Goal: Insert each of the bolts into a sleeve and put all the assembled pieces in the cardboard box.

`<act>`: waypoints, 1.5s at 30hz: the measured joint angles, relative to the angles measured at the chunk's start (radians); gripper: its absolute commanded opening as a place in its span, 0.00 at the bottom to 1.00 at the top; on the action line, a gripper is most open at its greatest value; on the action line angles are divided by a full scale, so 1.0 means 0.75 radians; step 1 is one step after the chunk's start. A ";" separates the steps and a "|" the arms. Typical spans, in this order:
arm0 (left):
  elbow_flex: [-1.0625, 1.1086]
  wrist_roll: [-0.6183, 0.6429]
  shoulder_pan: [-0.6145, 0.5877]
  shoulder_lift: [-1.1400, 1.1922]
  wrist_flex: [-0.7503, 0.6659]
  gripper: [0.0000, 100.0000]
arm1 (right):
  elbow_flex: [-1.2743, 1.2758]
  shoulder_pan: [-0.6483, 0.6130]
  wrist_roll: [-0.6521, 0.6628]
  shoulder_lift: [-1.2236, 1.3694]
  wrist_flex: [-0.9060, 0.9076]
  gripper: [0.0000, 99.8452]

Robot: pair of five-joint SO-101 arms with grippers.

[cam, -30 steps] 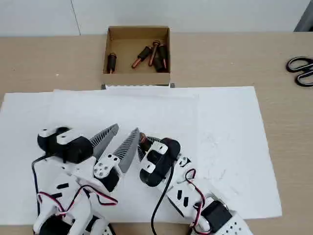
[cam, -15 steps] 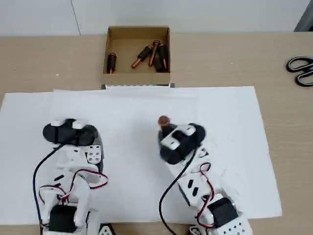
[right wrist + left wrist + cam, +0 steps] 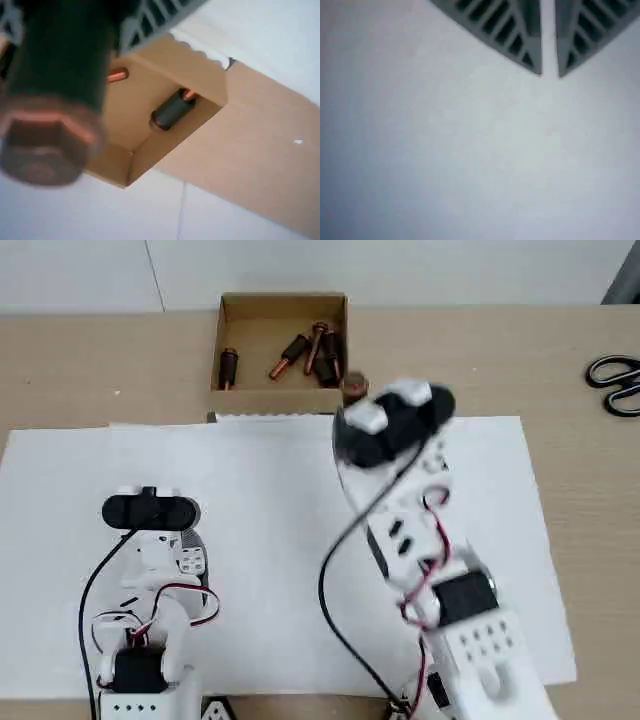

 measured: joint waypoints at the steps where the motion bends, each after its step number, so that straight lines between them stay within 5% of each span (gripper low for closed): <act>1: 0.002 0.000 0.000 0.000 0.000 0.01 | -0.053 0.012 0.000 0.100 -0.029 0.00; 13: 0.002 0.000 0.000 0.000 0.000 0.01 | -0.683 0.096 0.000 1.195 -0.415 0.00; 23: 0.002 0.000 0.000 0.000 0.000 0.01 | -1.360 0.092 0.000 1.915 -0.466 0.00; 35: 0.002 0.000 0.000 0.000 0.000 0.01 | -1.608 -0.002 0.076 2.205 -0.464 0.01; 41: 0.002 0.000 0.000 0.000 0.000 0.01 | -1.608 -0.027 0.117 2.271 -0.338 0.19; 45: 0.002 0.000 0.000 0.000 0.000 0.01 | -1.633 -0.027 0.117 2.269 -0.291 0.20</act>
